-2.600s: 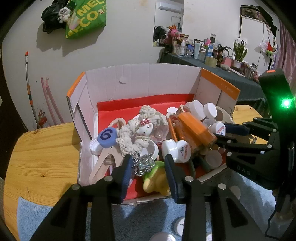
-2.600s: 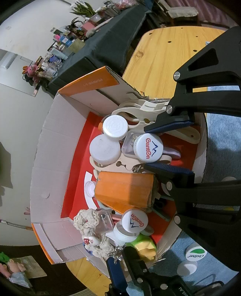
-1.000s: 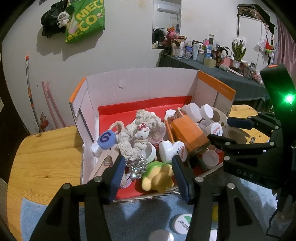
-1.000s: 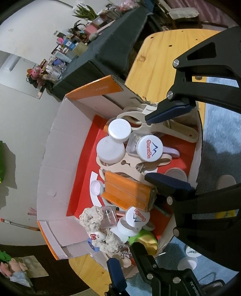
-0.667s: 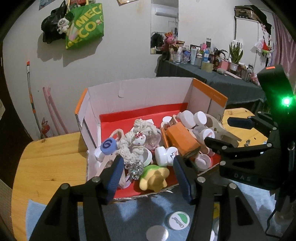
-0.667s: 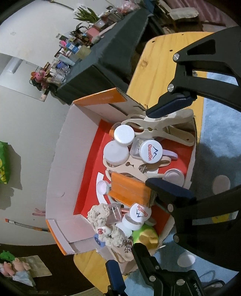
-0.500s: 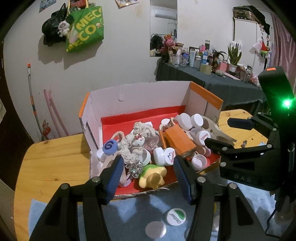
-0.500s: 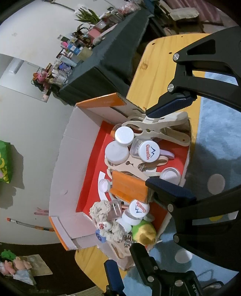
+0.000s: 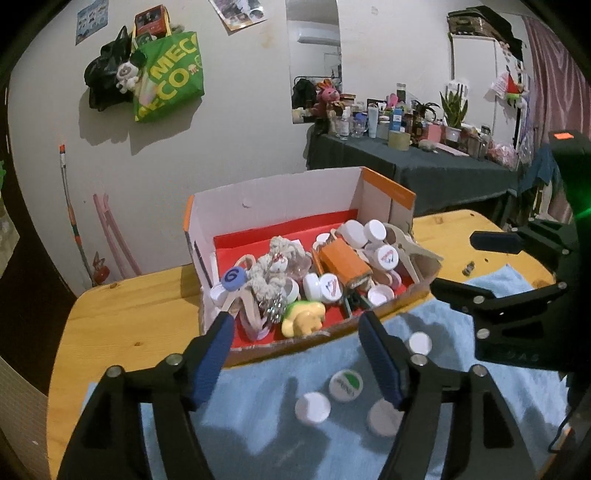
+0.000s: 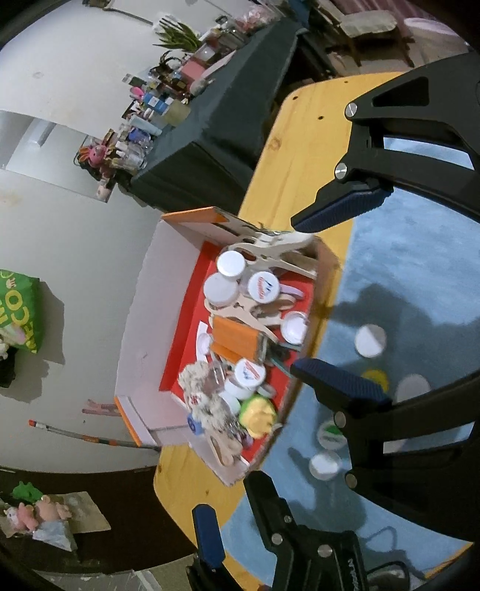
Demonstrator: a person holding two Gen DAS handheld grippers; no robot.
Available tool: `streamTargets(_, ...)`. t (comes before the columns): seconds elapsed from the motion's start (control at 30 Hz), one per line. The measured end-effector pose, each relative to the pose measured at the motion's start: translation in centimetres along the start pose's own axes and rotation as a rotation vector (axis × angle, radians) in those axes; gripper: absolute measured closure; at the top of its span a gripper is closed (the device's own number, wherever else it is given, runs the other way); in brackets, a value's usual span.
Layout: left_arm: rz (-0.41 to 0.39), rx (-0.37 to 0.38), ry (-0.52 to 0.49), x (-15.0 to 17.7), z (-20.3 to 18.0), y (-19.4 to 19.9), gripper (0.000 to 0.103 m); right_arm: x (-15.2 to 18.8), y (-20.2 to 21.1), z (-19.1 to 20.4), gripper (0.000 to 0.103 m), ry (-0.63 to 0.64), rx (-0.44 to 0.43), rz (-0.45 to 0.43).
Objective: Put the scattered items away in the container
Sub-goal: 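Withdraw both grippers from the box back over the towel, then close the left gripper on a plain white cap while the right gripper grasps another white cap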
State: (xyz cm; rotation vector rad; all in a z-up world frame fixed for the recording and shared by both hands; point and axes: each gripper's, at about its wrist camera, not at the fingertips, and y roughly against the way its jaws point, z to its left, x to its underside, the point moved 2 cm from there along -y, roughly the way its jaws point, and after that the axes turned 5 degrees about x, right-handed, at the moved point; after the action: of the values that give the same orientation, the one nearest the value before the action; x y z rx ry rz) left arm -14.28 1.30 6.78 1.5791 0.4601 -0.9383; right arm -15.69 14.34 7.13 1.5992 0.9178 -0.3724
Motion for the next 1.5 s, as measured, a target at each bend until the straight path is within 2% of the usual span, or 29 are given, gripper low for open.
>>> streamTargets(0.27, 0.048, 0.009, -0.025, 2.9, -0.3, 0.4, 0.027, 2.6, 0.0, 0.6, 0.032, -0.006, -0.023, 0.041)
streamTargets(0.67, 0.125, 0.042, -0.057, 6.7, -0.9, -1.1, 0.027, 5.4, -2.6, 0.9, 0.032, -0.017, -0.036, 0.126)
streamTargets(1.07, 0.181, 0.057, -0.035, 7.7, -0.2, -3.3, 0.027, 5.9, -4.8, 1.2, 0.032, -0.003, -0.046, 0.168)
streamTargets(1.5, 0.198, 0.069, -0.017, 8.1, 0.3, -4.4, 0.027, 6.3, -6.2, 1.2, 0.032, -0.031, -0.074, 0.190)
